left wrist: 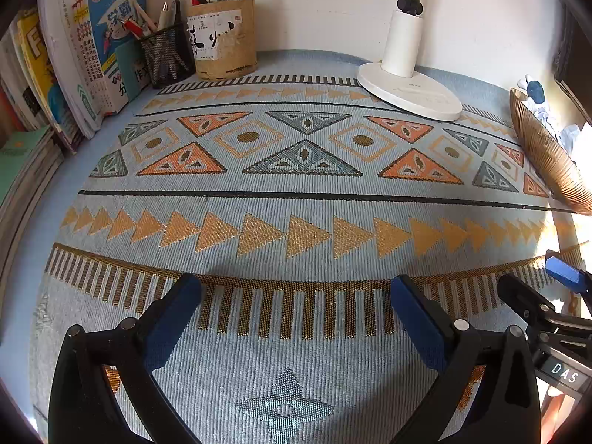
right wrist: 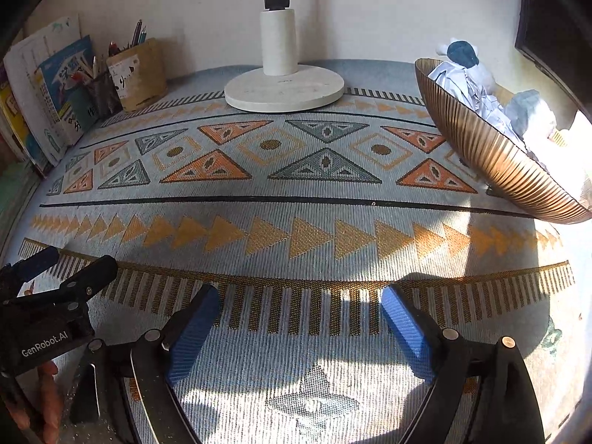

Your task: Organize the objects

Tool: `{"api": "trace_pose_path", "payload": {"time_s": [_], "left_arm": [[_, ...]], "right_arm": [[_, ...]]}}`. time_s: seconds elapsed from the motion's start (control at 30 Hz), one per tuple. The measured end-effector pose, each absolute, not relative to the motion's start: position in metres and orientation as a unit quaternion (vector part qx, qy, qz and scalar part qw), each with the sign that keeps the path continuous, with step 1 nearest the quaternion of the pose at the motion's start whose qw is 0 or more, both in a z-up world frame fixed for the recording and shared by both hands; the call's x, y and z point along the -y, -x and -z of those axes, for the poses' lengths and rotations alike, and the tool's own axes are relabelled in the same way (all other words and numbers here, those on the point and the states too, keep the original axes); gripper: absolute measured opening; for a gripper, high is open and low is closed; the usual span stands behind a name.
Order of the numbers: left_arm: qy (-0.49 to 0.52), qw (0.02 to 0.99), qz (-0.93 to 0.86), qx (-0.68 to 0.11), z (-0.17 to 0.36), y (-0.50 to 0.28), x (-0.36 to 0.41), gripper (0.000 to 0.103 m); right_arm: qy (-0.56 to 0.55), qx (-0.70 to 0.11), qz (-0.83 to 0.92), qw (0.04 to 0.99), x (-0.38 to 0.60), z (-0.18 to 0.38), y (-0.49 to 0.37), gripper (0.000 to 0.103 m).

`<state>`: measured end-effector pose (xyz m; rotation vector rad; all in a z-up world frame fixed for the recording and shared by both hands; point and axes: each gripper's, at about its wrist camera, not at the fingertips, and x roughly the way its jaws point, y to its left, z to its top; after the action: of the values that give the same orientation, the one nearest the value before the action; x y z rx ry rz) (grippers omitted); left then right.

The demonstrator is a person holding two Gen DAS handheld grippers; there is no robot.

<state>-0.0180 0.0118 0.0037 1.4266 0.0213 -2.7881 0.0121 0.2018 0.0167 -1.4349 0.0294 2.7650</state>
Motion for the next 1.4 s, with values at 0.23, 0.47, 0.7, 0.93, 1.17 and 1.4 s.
{"api": "trace_pose_path", "payload": {"time_s": [0.23,0.47,0.7,0.93,1.17,1.4], "left_arm": [[-0.456,0.005,0.890,-0.007,-0.0032,0.0175,-0.0112,0.103],[-0.456,0.006,0.890,-0.006,-0.0024,0.0182,-0.0113,0.103],[-0.454,0.012,0.891,-0.008,-0.0013,0.0190,-0.0112,0.103],[-0.455,0.011,0.891,-0.010,-0.0007,0.0186,-0.0114,0.103],[-0.455,0.012,0.890,-0.010,-0.0008,0.0184,-0.0114,0.103],[-0.455,0.012,0.890,-0.010,-0.0009,0.0184,-0.0115,0.103]], "right_arm": [[0.466,-0.014,-0.884,0.011,-0.2033,-0.0150,-0.0106,0.099],[0.470,-0.010,-0.882,0.012,-0.2008,-0.0145,-0.0103,0.102],[0.471,-0.009,-0.882,0.013,-0.1999,-0.0148,-0.0105,0.103],[0.471,-0.008,-0.882,0.013,-0.2003,-0.0150,-0.0102,0.103],[0.472,-0.008,-0.882,0.012,-0.2004,-0.0152,-0.0101,0.103],[0.472,-0.008,-0.882,0.012,-0.2006,-0.0154,-0.0102,0.103]]}}
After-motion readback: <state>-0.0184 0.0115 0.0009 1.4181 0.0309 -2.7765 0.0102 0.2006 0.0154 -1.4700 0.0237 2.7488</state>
